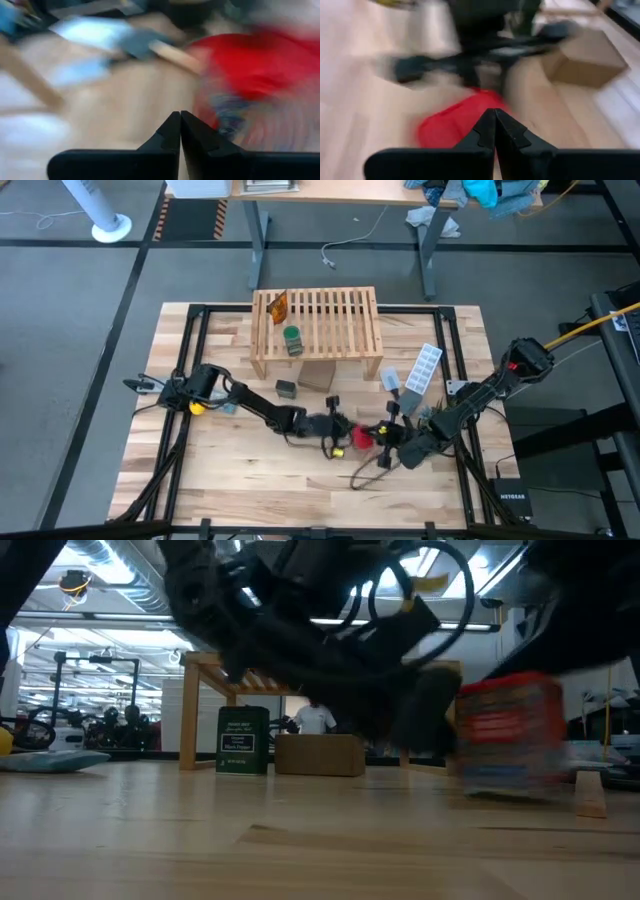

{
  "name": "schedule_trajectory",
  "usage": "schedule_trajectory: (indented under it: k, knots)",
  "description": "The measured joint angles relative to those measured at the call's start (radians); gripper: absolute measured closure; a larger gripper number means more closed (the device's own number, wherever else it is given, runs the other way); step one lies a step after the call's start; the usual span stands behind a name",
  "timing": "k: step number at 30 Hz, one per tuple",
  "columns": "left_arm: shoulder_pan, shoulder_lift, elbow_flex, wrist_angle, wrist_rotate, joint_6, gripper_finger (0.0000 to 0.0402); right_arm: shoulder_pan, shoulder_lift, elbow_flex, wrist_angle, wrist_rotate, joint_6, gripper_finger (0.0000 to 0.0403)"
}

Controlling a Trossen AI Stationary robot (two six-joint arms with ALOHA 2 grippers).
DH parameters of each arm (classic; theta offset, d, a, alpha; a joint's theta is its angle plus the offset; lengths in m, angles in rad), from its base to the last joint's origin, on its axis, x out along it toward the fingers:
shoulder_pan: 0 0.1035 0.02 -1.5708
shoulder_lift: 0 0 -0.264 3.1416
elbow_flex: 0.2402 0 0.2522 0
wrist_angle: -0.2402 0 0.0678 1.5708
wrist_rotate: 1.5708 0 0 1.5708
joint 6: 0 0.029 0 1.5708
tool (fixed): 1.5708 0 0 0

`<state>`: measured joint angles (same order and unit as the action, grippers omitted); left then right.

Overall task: Shelf spices
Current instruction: Put the red seasoning can on the shelf

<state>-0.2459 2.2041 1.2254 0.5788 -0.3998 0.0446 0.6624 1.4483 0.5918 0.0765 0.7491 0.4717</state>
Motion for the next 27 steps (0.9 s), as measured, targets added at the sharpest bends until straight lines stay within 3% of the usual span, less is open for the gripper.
schedule_trajectory:
  k: [7,17,27]
  knots:
    - [-0.003,-0.003,0.001,-0.027,-0.011,-0.018,0.0396,-0.046,0.004,-0.004,-0.029,-0.075,-0.014,0.0395]
    - [-0.003,-0.003,0.001,-0.022,-0.037,-0.005,0.0396,-0.011,-0.002,-0.003,0.001,-0.023,-0.064,0.0395]
    - [-0.079,-0.095,0.002,-0.018,-0.252,0.216,0.0396,0.007,-0.087,0.032,-0.028,-0.046,-0.14,0.0395]
